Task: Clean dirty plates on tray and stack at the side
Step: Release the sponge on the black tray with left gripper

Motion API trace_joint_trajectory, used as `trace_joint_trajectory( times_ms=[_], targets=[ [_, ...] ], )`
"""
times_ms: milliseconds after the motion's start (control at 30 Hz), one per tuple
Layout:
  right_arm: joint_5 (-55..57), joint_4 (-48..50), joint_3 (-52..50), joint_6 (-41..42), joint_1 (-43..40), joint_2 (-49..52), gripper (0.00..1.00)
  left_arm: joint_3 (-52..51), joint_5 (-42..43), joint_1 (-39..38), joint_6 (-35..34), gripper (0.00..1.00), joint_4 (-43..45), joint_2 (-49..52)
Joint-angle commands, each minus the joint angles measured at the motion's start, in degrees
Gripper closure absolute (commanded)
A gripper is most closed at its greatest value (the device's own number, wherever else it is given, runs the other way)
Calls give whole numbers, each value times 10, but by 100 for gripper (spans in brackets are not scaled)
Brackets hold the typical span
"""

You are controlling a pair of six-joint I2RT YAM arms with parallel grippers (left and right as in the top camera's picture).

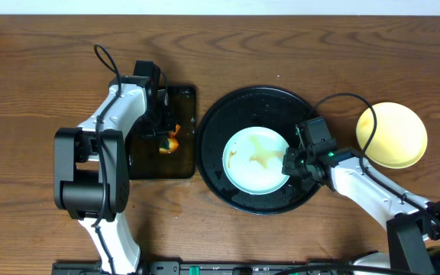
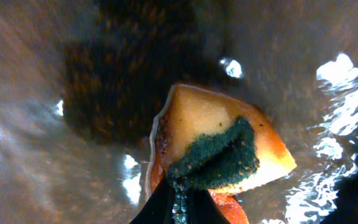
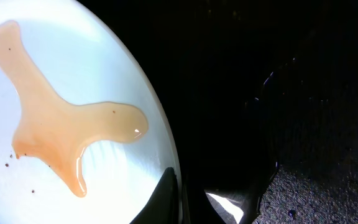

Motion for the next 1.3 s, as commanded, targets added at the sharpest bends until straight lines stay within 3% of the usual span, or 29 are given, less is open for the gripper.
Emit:
trace_joint_trajectory(
  times_ms=[0,67,167,367,433,533,700,1033,1267],
  targets=[
    [30,-12,-6,2,2,13,99,-8,58,8,61,93,-10,16],
    [30,-12,-6,2,2,13,99,-8,73,8,72,93,-10,12],
    [31,-11,-6,2,2,13,99,-5,18,8,31,87,-10,5],
    [34,-11,-6,2,2,13,99,-4,-5,8,11,43,-10,-46],
    [40,-7,-6,2,2,13,99,-4,-5,8,11,33,-10,-70],
    [41,16,-6,-8,2,13,99,-4,-5,8,11,26,-11,-103],
    [41,57,-4,-55,2,13,99,-4,-5,8,9,22,-25,-138],
    [33,39,46,-146,2,-47,99,-4,-5,8,9,22,-56,-142],
    [148,9,55,-196,2,-125,99,-4,-5,8,9,22,-56,-142]
  ],
)
